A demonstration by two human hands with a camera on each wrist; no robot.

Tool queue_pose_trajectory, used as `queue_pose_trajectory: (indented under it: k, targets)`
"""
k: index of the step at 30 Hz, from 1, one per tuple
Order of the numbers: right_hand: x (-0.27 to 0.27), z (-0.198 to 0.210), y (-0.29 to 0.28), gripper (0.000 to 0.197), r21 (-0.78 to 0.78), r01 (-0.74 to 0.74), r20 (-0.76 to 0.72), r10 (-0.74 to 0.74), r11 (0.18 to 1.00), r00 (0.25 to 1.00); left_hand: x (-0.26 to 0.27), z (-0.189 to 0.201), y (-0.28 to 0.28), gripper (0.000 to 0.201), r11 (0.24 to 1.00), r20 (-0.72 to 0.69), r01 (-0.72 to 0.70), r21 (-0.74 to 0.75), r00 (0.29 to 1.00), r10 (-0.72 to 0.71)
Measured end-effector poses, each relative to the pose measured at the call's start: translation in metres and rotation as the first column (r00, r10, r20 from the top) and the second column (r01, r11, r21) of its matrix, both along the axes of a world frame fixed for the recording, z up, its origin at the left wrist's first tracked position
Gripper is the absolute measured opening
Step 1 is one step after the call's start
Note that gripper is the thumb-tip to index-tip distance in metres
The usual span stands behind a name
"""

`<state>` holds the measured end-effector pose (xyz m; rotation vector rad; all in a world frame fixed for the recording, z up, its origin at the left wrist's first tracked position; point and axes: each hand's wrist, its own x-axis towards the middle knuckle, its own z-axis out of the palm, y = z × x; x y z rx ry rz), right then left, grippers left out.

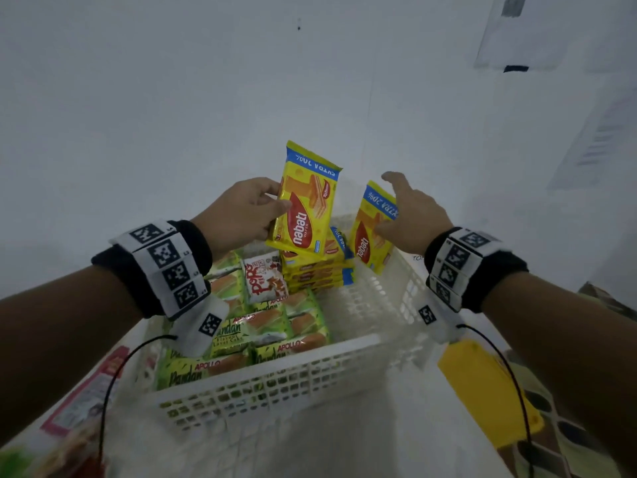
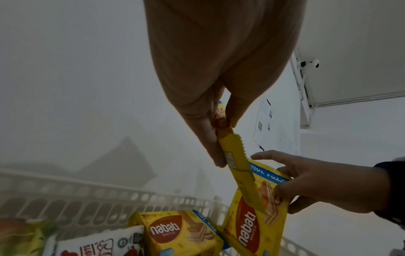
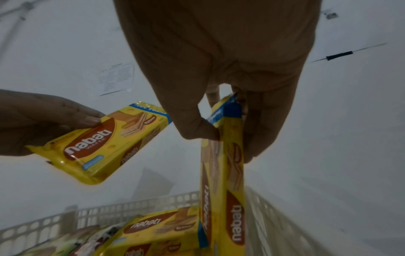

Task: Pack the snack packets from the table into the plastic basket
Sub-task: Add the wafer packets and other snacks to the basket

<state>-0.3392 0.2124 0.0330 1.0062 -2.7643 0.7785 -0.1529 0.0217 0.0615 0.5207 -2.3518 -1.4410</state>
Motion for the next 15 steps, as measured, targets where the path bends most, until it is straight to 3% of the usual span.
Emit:
queue_pose_trajectory:
  k: [5,15]
  targets:
    - [-0.017,-0.003,-0.008,0.079,0.165,-0.023,0.010,0.022,0.986,1.000,-0.010,-0.006,-0.003,0.018,1.000,0.025,-0.009,-0.008,1.000,0.009]
    - [-0.020,0.014,-0.018,0.084,0.235,-0.016,-0.031,0.024,0.972,0.999,-0.018,-0.009,-0.023,0.021,1.000,0.012,0.019,0.025,1.000,-0.019]
